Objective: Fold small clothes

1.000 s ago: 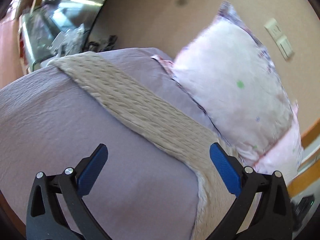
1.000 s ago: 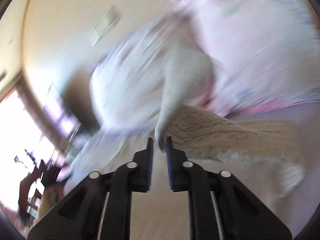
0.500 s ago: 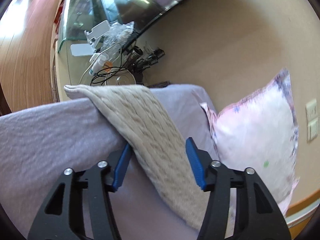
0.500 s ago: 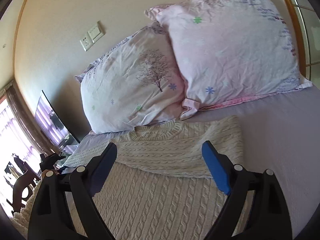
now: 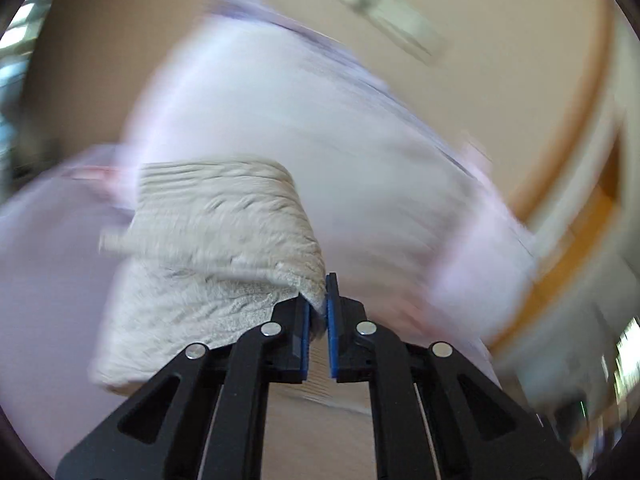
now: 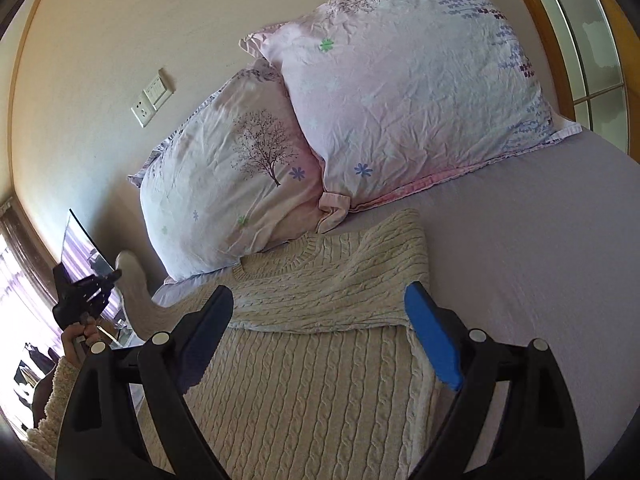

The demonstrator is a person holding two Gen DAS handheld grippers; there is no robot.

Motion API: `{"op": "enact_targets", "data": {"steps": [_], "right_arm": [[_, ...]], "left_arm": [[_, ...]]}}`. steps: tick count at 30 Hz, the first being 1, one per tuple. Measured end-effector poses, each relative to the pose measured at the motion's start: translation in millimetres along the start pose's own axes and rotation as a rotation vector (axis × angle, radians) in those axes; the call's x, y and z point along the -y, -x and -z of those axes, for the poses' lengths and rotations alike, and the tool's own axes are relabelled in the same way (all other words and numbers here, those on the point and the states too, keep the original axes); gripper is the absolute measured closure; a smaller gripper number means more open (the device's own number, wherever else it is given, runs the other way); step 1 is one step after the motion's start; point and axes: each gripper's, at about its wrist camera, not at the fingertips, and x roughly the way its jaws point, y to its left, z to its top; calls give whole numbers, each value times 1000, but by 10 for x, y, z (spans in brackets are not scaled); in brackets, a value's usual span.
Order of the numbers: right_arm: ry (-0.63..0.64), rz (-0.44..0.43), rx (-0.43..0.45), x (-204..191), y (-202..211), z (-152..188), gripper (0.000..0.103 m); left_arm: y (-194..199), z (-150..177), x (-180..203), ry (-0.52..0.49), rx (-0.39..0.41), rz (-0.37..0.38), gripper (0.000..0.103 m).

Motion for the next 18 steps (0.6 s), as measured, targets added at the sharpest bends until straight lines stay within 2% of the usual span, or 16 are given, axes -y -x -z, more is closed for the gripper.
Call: {"op": "enact_targets", "data": {"steps": [1, 3, 4, 5, 6, 7, 10, 11, 13, 14, 16, 18], "right_arm": [[6, 0, -10, -9, -15, 23, 14], [31, -2, -50, -43, 7, 82, 14], [45, -14, -64, -48, 50, 114, 14], [66, -35, -76, -49, 142, 164, 14], [84, -58, -84, -42, 234, 218, 13], [98, -95, -98, -19, 344, 290, 13], [85, -276, -194, 157, 631, 564, 11], [71, -334, -242, 212, 711, 685, 11], [86, -396, -318, 282, 838, 941, 11], [91, -390, -357, 317, 900, 1086, 11], [67, -367, -428, 409, 944, 1313, 11], [15, -334, -480, 538, 921, 1507, 13]], "left_arm": [[-197, 150, 289, -57, -73, 80, 79], [-494, 536, 772, -152, -243, 208, 62], [-522, 708, 903, -189, -301, 242, 60], [-479, 810, 940, -210, -323, 260, 59], [-339, 912, 918, -224, -325, 277, 52], [-185, 962, 854, -222, -315, 288, 41], [486, 1090, 477, -213, -289, 334, 30], [674, 1145, 378, -216, -284, 331, 27], [1166, 1295, 103, -236, -263, 281, 15], [1369, 1401, -5, -242, -251, 261, 13], [1700, 1601, -274, -193, -242, 210, 11], [1878, 1829, -560, -87, -267, 181, 11]]}}
